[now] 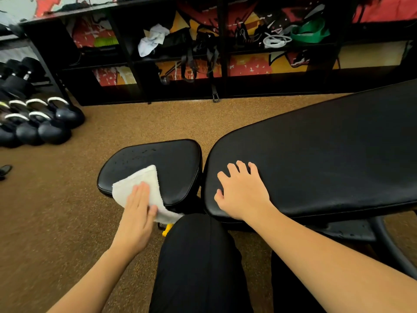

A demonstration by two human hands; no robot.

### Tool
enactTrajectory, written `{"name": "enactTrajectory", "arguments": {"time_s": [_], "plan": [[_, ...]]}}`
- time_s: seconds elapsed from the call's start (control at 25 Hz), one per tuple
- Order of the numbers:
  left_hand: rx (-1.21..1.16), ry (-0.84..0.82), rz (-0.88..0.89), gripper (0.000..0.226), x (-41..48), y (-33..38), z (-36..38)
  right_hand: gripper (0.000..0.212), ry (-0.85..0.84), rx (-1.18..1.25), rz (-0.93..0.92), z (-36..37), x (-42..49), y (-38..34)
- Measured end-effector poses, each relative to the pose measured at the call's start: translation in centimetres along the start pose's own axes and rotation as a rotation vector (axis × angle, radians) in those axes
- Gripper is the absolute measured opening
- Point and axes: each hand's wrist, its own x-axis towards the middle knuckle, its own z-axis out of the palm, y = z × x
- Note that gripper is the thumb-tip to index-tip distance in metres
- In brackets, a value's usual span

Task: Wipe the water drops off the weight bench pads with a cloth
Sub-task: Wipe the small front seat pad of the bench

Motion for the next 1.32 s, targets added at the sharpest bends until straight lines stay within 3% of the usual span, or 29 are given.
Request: {"name": "enactTrajectory", "arguments": {"time_s": [0.08,0.24,0.36,0.48,0.6,0.72,0.8,1.04,1.2,1.32], "plan": [[0.022,0.037,-0.052,0.057,1.4,-0.7,-1.0,0.053,-0.001,0.002,-0.003,0.0,0.0,0.0],[0.017,0.094,-0.498,0.060,7.7,-4.2,-2.8,0.055,-0.009,-0.008,-0.005,0.0,0.1,0.0],[0.063,0.011,-0.725,0.072,9.5,-2.4,-2.9,0.056,-0.012,-0.009,0.001,0.1,0.1,0.0],[0.132,-0.044,-0.567,0.072,7.1,-0.4,0.0,0.057,-0.001,-0.008,0.003,0.2,0.0,0.0],[0.208,-0.216,-0.505,0.086,7.0,-4.1,-0.1,0.058,0.002,-0.005,0.012,0.4,0.1,-0.1],[0.266,-0.105,-0.568,0.065,11.2,-6.5,-3.3,0.059,0.003,-0.013,0.007,0.2,0.1,-0.2],[0.270,-0.047,-0.508,0.056,14.0,-8.4,-4.6,0.057,0.002,-0.016,0.004,0.0,0.1,-0.2],[0.263,0.011,-0.471,0.064,13.7,-6.8,-3.3,0.055,0.000,-0.021,0.010,0.3,0.1,-0.2],[0.373,-0.192,-0.429,0.073,10.1,-4.6,-1.1,0.055,0.003,-0.036,0.009,0.6,0.2,-0.2],[0.287,-0.130,-0.477,0.055,12.7,-5.5,-2.3,0.054,0.004,-0.031,0.005,0.5,0.2,-0.2]]}}
